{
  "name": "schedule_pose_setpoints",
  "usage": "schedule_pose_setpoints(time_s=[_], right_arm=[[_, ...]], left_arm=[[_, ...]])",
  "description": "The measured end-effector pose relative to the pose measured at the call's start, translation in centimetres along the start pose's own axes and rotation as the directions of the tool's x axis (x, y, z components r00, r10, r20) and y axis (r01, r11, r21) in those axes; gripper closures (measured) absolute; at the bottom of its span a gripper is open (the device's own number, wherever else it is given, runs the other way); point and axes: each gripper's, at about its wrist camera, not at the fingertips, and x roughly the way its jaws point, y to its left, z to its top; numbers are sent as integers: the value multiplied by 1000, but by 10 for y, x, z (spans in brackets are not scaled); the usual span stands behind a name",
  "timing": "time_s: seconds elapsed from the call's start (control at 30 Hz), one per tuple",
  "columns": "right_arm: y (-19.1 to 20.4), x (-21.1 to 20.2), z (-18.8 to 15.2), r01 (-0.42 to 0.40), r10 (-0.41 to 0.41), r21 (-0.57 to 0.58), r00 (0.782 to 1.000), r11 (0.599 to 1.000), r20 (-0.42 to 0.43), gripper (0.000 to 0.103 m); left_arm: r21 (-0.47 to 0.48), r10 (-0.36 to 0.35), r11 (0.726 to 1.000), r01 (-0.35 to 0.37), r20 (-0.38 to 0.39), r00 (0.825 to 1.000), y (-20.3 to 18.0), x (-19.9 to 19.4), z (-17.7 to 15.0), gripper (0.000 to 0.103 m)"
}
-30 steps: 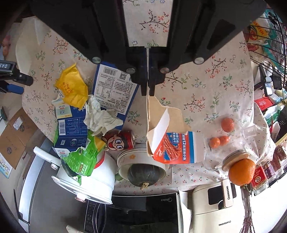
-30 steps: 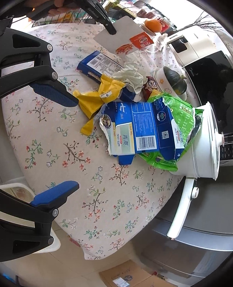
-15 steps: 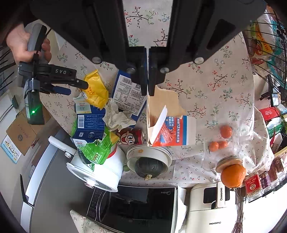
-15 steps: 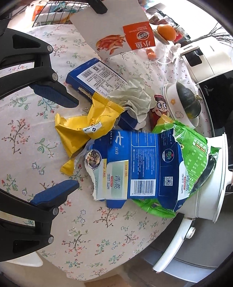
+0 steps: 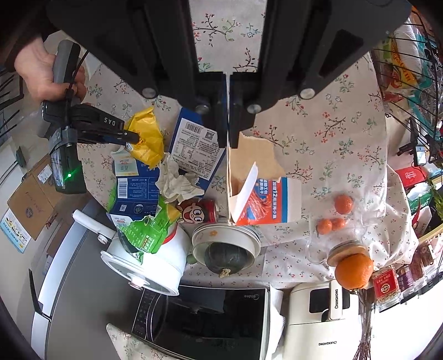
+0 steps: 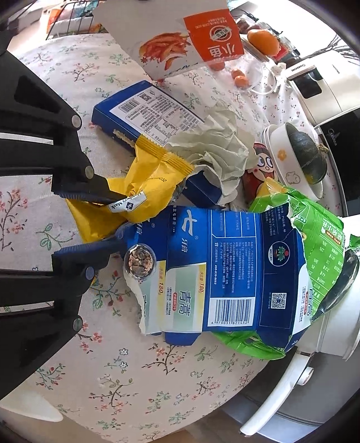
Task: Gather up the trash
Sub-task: 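Grasp the yellow wrapper with the right tool, then carry the paper box and yellow wrapper over the white bin with both tools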
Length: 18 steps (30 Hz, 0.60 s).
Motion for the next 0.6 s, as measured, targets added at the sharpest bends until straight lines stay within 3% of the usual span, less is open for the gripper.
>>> schedule_pose_setpoints(time_s=[0.3,0.6], right_arm=[[-4,-38,-8,-42,43,-17,998,999,54,93],[-21,-93,-20,-75,75,-12,989,997,128,93]], left_arm=[[17,11,1000,-12,60,998,-6,-18,2,102],[47,-36,998,30,130,991,-20,-41,5,102]])
